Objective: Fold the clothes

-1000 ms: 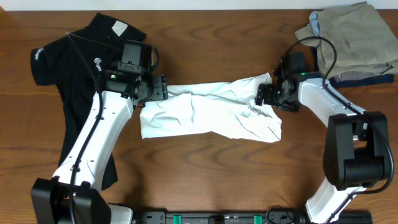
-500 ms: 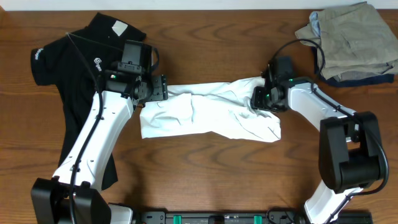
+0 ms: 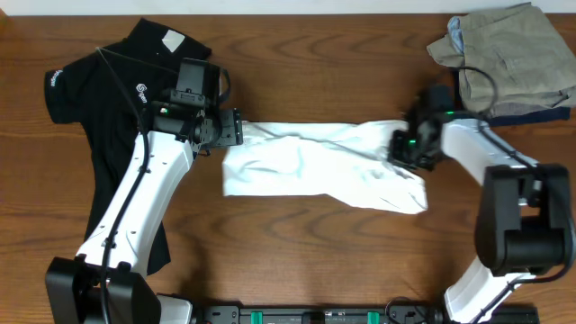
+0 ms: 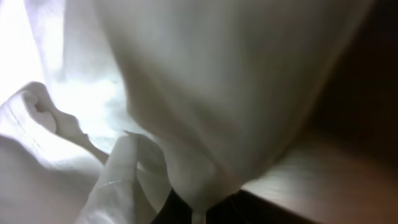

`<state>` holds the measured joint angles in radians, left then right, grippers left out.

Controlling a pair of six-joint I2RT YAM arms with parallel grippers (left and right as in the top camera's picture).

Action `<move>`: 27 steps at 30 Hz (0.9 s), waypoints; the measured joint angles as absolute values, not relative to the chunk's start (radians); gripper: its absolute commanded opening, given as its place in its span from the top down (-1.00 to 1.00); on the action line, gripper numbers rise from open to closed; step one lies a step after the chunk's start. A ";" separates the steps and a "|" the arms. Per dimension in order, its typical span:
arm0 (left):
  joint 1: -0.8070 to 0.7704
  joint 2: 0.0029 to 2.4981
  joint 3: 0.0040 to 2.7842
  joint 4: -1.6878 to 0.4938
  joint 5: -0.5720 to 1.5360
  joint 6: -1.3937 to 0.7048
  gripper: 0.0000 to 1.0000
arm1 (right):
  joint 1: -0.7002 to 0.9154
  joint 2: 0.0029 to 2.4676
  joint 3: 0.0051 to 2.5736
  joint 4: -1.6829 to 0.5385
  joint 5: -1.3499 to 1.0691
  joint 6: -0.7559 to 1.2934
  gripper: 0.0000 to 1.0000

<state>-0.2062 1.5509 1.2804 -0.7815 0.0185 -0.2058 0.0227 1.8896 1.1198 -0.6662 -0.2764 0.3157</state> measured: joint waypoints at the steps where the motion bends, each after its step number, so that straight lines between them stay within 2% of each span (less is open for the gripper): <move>1: -0.206 1.551 1.280 -0.782 0.019 -0.206 -0.48 | 0.006 1.886 1.120 -0.677 -0.273 0.305 0.98; 6: -0.206 1.551 1.280 -0.782 0.019 -0.206 -0.48 | -0.097 1.821 1.145 -0.793 -0.270 0.225 0.97; 13: -0.206 1.551 1.280 -0.782 0.019 -0.206 -0.48 | -0.079 1.727 1.285 -0.947 -0.279 0.171 0.97; 19: -0.206 1.553 1.280 -0.782 0.019 -0.206 -0.48 | 0.075 1.713 1.379 -0.943 -0.308 0.183 0.98; 27: -0.207 1.577 1.280 -0.781 0.019 -0.206 -0.48 | 0.384 1.714 1.380 -0.767 -0.318 0.312 0.97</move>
<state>-0.2066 1.5772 1.2804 -0.7815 0.0185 -0.2058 0.3843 1.7138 1.3804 -0.7673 -0.3176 0.3122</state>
